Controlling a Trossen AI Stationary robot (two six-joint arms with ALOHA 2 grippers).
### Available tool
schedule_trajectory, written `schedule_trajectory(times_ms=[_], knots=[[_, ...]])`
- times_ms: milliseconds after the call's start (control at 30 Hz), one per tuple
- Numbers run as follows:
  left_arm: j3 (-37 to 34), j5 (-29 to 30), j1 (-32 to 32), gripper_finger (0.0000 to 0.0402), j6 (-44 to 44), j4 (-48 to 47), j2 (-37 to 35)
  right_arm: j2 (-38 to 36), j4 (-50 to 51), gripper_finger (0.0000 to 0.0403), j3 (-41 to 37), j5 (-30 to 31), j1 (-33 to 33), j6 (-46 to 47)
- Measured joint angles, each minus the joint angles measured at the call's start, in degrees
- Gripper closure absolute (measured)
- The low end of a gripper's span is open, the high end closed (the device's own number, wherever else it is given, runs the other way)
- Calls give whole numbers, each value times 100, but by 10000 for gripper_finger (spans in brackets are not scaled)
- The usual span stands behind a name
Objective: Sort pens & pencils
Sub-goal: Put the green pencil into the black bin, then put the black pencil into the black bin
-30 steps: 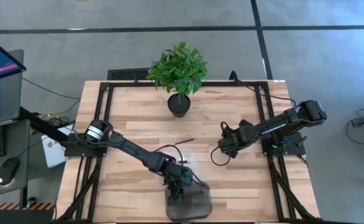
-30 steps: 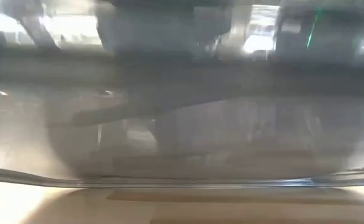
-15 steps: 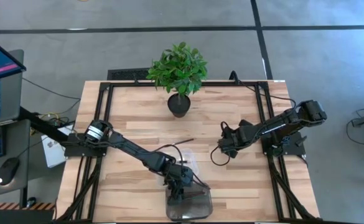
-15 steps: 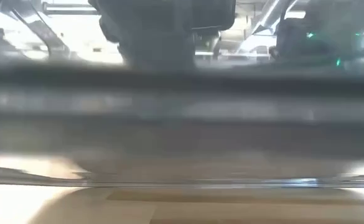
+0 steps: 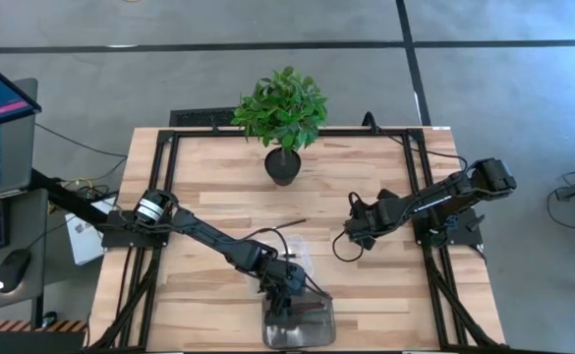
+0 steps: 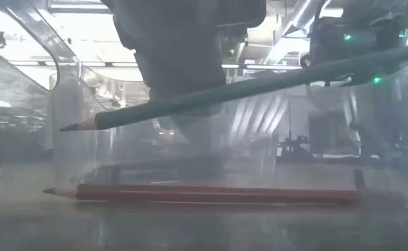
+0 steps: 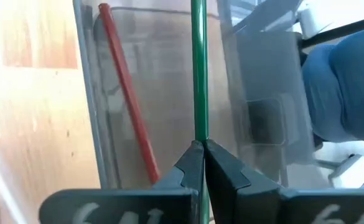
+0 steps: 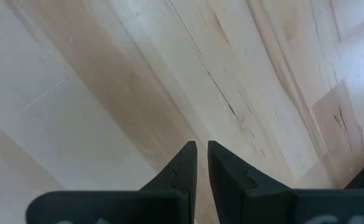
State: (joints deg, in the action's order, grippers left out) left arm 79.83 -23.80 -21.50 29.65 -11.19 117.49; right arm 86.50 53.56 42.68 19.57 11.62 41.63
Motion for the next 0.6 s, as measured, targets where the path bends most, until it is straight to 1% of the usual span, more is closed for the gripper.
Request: schedule_trajectory(times_ms=[133, 233, 333, 467, 600], knots=[[2, -145, 0, 401, -22, 118, 0, 0, 0, 342, 0, 0, 0, 0], [7, -150, 0, 388, -26, 208, -2, 0, 0, 342, 0, 0, 0, 0], [7, -340, 0, 356, 21, 204, -4, 0, 0, 342, 0, 0, 0, -2], [13, -555, 7, 297, 140, 207, -15, 0, 0, 342, 0, 0, 0, -2], [7, -1059, 50, 256, 148, 222, -87, 0, 2, 342, 0, -2, 0, -2]])
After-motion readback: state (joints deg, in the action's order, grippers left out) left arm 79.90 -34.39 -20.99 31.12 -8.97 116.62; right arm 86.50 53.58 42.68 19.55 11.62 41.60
